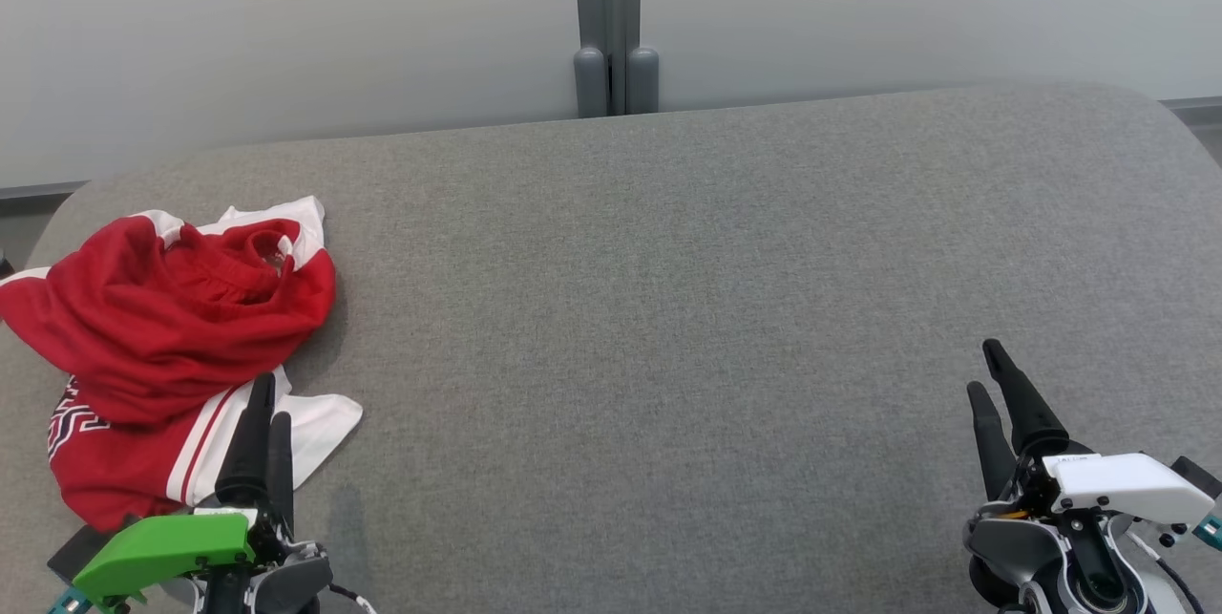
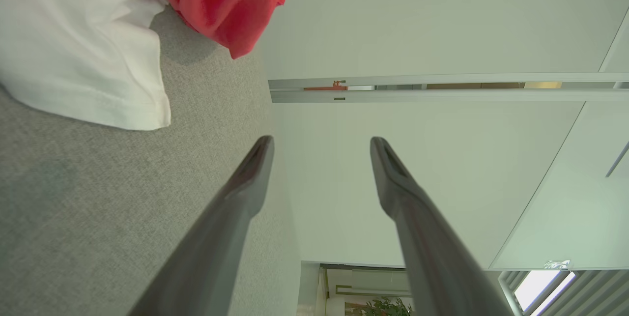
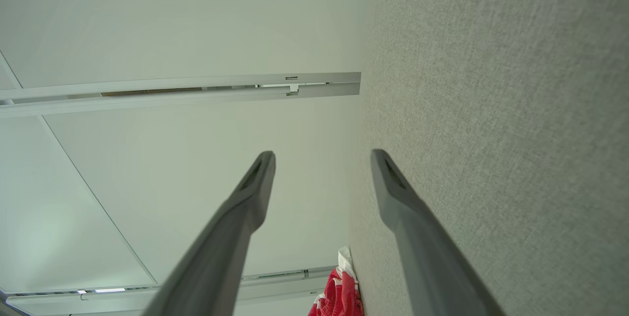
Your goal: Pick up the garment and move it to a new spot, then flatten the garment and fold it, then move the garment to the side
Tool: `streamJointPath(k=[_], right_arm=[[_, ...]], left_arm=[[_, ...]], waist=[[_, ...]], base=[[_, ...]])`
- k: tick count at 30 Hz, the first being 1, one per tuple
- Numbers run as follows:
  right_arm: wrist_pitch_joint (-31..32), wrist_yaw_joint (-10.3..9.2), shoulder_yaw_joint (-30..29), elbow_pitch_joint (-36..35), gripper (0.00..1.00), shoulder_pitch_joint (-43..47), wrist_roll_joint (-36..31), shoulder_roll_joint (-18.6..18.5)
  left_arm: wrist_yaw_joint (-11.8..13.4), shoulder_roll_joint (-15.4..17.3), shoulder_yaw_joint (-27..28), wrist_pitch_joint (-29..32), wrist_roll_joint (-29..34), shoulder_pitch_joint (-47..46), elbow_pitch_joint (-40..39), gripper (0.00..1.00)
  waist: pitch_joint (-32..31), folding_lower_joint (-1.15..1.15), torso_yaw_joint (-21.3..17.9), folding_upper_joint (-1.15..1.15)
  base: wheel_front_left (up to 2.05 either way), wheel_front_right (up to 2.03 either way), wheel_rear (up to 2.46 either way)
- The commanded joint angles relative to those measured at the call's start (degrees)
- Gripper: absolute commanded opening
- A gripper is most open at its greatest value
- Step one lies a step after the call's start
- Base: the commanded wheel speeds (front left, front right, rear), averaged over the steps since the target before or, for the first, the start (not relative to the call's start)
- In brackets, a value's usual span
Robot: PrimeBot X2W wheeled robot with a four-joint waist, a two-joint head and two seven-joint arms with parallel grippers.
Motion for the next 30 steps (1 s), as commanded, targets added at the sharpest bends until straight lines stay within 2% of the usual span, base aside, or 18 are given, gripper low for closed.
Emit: streamJointPath(k=[1,3,9,18,30], right_arm=[[-0.58,0.03,0.14,-1.15,1.00,-0.72,-1.30,-0.30],[-0.89,0.03,0.10,-1.30,1.00,-0.62,-2.70,-0.31],[-2.50,0.03,0.55,-2.89,1.00,-0.02,-11.40,-0.34],[-4.74,0.03,2.38,-6.32,1.00,0.83,-24.13,-0.38],[-7.37,0.04,5.06,-8.38,1.00,2.04,-35.97,-0.42]], left_arm=[[0.00,0.30,-0.26,-0.43,1.49,-0.90,-1.07,1.00],[0.00,0.31,-0.28,-0.74,2.81,-0.85,-1.20,1.00],[0.35,0.33,-1.00,-2.35,11.90,-0.56,-2.79,1.00],[2.36,0.37,-4.40,-4.56,24.55,-0.07,-5.28,1.00],[4.12,0.43,-7.75,-7.20,35.70,0.54,-7.41,1.00]], waist=[[0.01,0.00,0.00,0.00],[0.01,0.00,0.00,0.00],[0.08,0.00,-0.02,0.00],[0.24,0.00,-0.05,0.00],[0.42,0.00,-0.03,0.00]], base=[[0.00,0.00,0.00],[0.00,0.00,0.00],[0.00,0.00,0.00],[0.00,0.00,0.00],[0.00,0.00,0.00]])
